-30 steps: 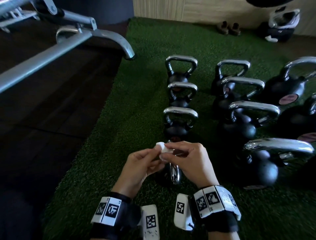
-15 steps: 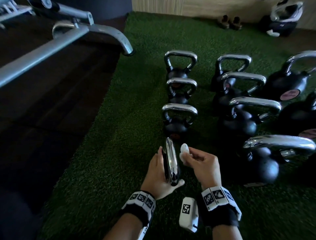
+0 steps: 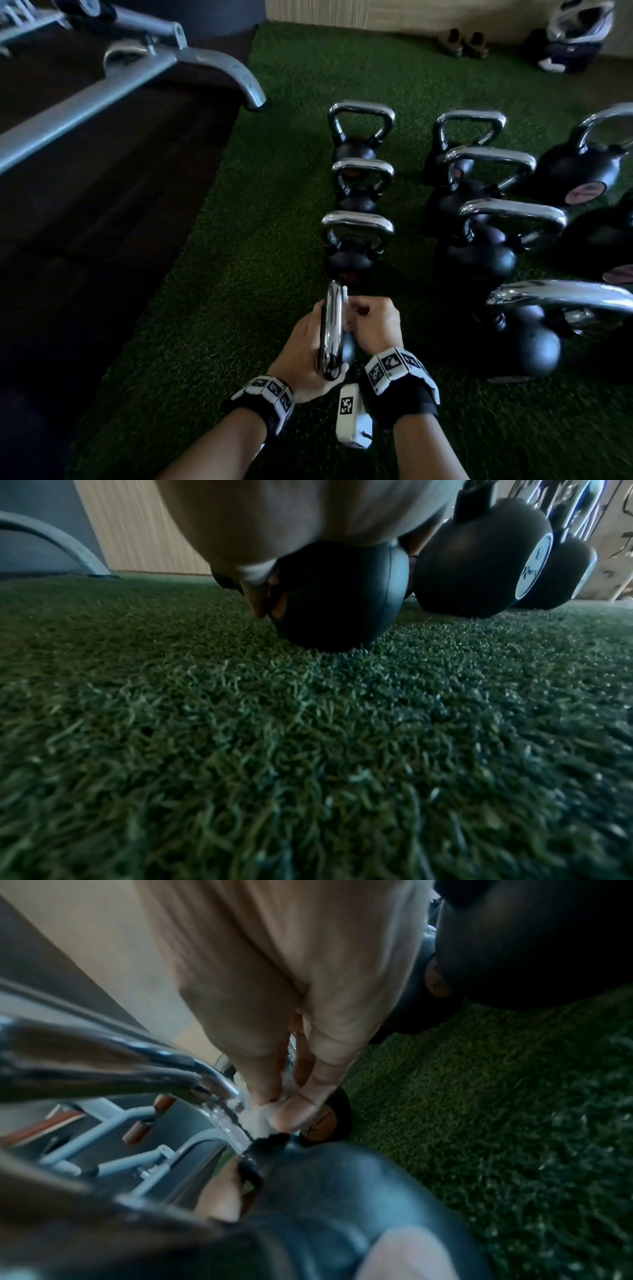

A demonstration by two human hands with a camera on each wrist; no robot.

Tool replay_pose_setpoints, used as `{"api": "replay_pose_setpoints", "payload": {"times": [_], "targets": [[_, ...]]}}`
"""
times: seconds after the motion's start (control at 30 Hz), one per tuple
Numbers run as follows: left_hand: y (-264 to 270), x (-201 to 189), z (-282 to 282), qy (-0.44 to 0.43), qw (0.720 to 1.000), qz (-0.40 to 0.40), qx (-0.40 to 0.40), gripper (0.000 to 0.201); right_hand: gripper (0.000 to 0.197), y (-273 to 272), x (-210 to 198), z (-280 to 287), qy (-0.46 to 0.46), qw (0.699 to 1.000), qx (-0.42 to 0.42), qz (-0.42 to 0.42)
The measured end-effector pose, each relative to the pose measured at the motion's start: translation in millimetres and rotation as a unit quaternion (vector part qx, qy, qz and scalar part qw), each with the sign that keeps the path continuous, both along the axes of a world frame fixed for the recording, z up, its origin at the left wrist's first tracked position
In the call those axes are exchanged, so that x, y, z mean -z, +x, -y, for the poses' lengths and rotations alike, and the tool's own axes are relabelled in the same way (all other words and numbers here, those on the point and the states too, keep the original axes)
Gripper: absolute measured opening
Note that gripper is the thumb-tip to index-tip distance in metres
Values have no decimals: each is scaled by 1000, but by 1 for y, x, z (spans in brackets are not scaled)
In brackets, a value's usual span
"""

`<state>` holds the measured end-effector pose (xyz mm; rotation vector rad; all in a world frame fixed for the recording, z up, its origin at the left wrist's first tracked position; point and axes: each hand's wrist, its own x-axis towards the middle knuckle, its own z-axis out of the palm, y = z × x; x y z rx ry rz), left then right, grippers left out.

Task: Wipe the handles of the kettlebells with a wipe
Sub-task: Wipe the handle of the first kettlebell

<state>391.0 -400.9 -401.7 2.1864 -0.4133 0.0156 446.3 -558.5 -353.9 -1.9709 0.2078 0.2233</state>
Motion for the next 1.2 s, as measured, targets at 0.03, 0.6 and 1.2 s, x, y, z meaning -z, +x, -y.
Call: {"api": "replay_pose_setpoints", "payload": {"times": [0.03, 0.6, 1.2], "targets": [[1, -1, 0, -3, 1000, -5, 0, 100, 16, 1, 2, -2, 1, 1000, 7, 15], [14, -3, -9, -8, 996, -87, -18, 107, 21, 1, -7, -1, 46, 982, -41, 176], [34, -21, -16, -69, 986, -145, 37, 63, 19, -8, -45, -4, 76, 984, -131, 93]]}}
